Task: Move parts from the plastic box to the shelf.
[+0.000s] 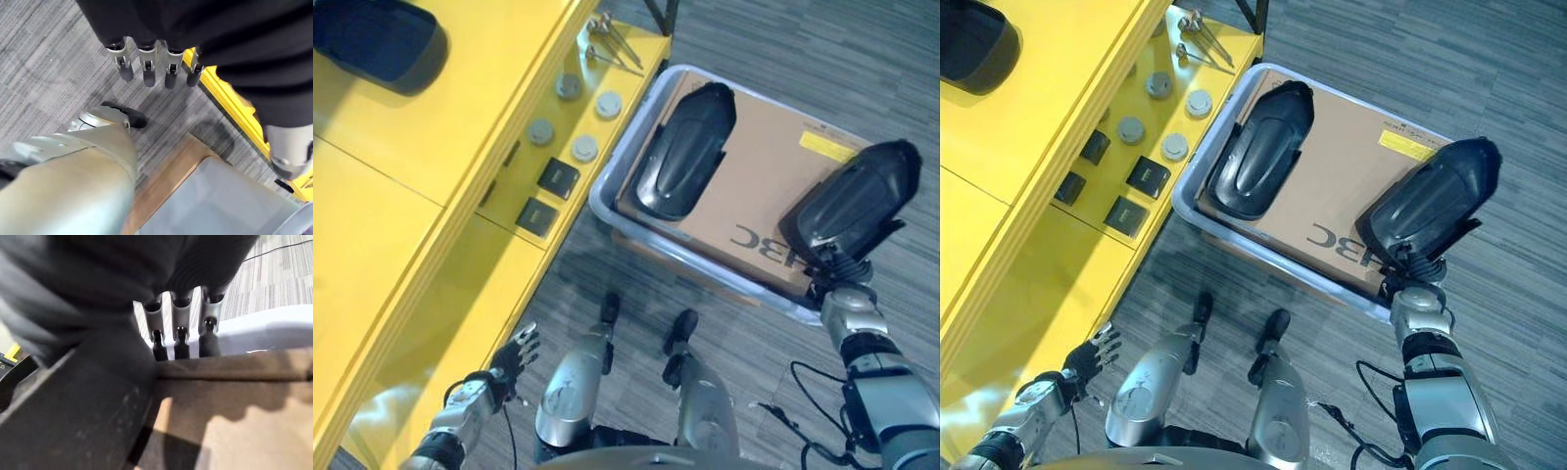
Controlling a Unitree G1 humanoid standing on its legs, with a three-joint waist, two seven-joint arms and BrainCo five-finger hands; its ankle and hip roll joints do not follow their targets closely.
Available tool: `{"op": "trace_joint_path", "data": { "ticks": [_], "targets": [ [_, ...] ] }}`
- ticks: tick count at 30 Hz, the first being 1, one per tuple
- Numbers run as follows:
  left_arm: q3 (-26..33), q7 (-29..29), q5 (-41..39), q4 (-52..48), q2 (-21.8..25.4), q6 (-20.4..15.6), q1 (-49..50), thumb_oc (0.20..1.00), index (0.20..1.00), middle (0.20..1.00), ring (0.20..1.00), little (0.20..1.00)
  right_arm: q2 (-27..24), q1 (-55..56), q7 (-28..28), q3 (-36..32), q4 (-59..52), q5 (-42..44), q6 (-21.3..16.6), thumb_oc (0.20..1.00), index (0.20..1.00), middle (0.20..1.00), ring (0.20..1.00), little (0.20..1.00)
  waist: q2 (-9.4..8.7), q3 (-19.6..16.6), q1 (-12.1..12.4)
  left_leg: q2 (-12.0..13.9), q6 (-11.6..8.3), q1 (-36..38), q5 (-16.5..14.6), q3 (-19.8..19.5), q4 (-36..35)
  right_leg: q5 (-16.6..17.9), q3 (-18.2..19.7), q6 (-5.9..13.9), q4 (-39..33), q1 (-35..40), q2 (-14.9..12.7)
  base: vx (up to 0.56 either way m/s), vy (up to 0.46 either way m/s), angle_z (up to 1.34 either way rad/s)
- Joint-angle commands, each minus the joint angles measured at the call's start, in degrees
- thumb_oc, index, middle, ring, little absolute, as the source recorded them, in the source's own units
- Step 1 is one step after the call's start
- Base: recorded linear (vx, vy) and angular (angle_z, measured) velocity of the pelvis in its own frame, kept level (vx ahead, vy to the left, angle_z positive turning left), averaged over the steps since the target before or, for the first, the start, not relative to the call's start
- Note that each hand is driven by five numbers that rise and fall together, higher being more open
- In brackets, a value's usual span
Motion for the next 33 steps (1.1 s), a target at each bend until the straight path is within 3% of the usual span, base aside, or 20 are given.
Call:
{"op": "trace_joint_path", "data": {
  "ticks": [1,6,15,24,33],
  "targets": [
    [-1.15,-0.26,-2.77,-1.69,3.19,-0.18,1.88,1.0,1.0,1.0,1.0,1.0,0.8,0.77,1.78,4.61,0.09,2.16,-1.34,0.2,0.2,0.2,0.2,0.2,-0.99,-1.9,1.46,1.45,-0.44,-3.95,-4.6,-2.78,5.98,-0.87,2.62,5.64,0.82,1.66,-3.78,-0.04,-0.032,-0.02],
    [-0.6,-0.77,-3.48,-3.9,3.51,0.32,1.59,1.0,1.0,1.0,1.0,1.0,1.55,2.74,3.42,5.31,-3.88,2.36,-4.47,0.2,0.2,0.2,0.2,0.2,-2.21,-2.77,1.23,1.84,-0.56,-2.84,-5.05,-2.62,6.0,-0.7,2.49,5.53,0.06,2.95,-3.31,-0.03,-0.05,-0.01],
    [0.89,-3.11,-2.49,-14.38,2.59,2.5,2.58,1.0,1.0,1.0,1.0,1.0,3.95,13.55,3.86,5.74,-21.36,-1.18,-3.7,0.2,0.2,0.2,0.2,0.2,-4.56,-8.67,-0.68,3.15,-1.39,5.67,-5.28,-1.02,1.49,-0.3,3.4,5.92,-4.69,10.55,-2.5,0.06,0.002,-0.04],
    [-1.46,-2.33,-3.91,-23.33,-1.03,11.33,-1.76,1.0,1.0,1.0,1.0,1.0,6.94,20.59,5.92,6.44,-31.23,-7.51,-2.75,0.2,0.2,0.2,0.2,0.2,-5.22,-16.61,-4.15,5.24,-2.7,16.29,-5.06,3.17,-4.21,-0.34,5.25,6.1,-8.59,17.98,-2.2,0.1,0.068,-0.15],
    [-7.54,6.62,-8.93,-19.7,-6.73,14.33,-10.78,1.0,1.0,1.0,1.0,1.0,8.73,19.45,6.82,10.22,-35.76,-8.88,-3.34,0.2,0.2,0.2,0.2,0.2,-5.83,-20.25,-8.12,6.23,-2.95,21.17,-5.33,6.5,-6.59,-0.56,7.94,6.2,-10.51,20.4,-1.39,0.03,0.033,-0.13]
  ]
}}
